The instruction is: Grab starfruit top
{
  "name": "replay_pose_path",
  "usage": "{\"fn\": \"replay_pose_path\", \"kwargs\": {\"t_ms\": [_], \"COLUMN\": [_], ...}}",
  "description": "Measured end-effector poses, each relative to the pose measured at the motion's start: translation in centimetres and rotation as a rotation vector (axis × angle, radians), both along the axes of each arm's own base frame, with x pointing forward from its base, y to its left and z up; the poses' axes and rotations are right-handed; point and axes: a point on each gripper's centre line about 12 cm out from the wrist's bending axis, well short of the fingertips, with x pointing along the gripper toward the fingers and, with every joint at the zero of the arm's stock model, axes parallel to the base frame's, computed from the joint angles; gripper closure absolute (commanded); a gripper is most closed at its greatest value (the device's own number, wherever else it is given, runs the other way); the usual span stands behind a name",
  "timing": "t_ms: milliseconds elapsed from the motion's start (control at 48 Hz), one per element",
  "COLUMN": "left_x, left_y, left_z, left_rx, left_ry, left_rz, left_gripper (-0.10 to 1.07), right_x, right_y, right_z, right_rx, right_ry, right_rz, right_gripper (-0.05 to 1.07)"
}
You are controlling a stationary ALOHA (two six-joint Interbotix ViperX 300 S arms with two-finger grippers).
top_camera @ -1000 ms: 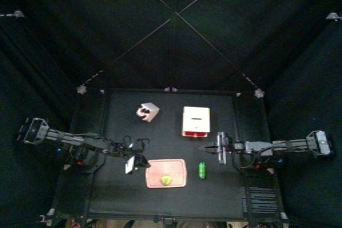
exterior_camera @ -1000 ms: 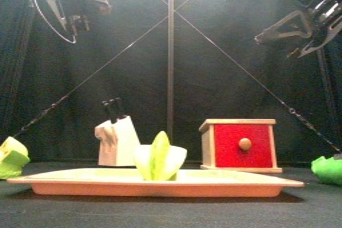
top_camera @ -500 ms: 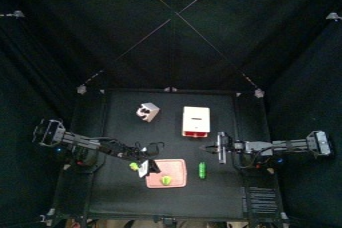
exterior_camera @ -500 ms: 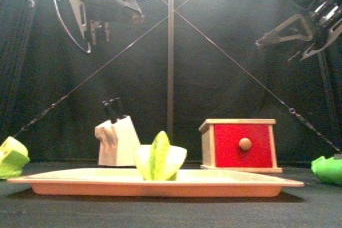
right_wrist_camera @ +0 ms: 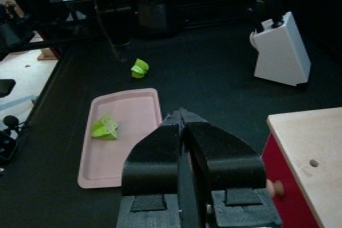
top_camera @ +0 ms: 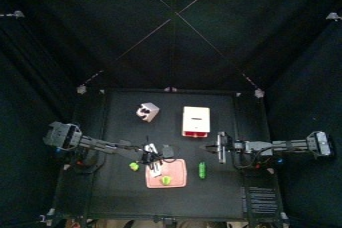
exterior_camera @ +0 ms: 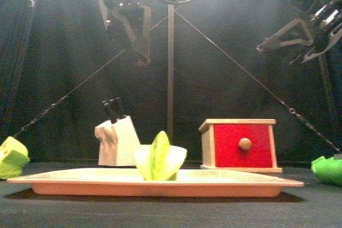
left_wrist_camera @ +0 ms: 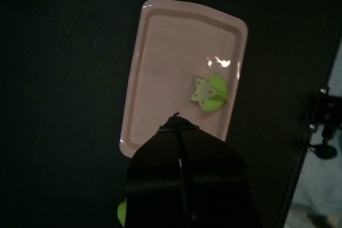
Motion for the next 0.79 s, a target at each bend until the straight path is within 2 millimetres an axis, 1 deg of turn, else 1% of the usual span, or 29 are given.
{"fn": "replay_pose_path", "kwargs": {"t_ms": [125,208,312,417,521,625,708,729,792], "left_x": [0.1,0.1,0.2,0.6,0.9,1.0,0.9,0.9,0.8], "left_y": [-1.3,-2.0,-2.9,-4.0,-5.2,-6.5,-7.2,-7.3,-7.3], "left_z": [-0.9,-2.0,-3.1,-3.9,-4.9,-6.9,-7.5,-7.6,-7.7], "left_rx": [-0.024,-0.056,-0.092,-0.143,-0.204,-0.255,-0.275,-0.279,-0.283], "left_ry": [-0.006,-0.001,-0.018,-0.053,-0.075,-0.077,-0.084,-0.088,-0.100], "left_rz": [0.168,0.282,0.399,0.480,0.561,0.661,0.701,0.710,0.730], "left_gripper": [0.94,0.92,0.85,0.76,0.64,0.50,0.36,0.31,0.21], "right_x": [0.0,-0.1,-0.1,-0.1,-0.2,-0.2,-0.2,-0.2,-0.2], "right_y": [0.0,0.0,0.0,0.0,-0.1,-0.1,-0.2,-0.2,-0.2], "right_z": [0.0,0.0,0.0,-0.3,-0.4,-0.4,-0.4,-0.5,-0.5], "right_rx": [0.001,0.001,0.000,0.002,0.003,0.003,0.002,0.002,0.002], "right_ry": [0.000,0.000,0.002,0.014,0.023,0.026,0.026,0.027,0.029], "right_rz": [-0.001,-0.001,0.000,-0.002,-0.004,-0.007,-0.008,-0.008,-0.010], "right_gripper": [1.01,1.01,1.01,1.01,1.01,1.01,1.01,1.01,1.01]}}
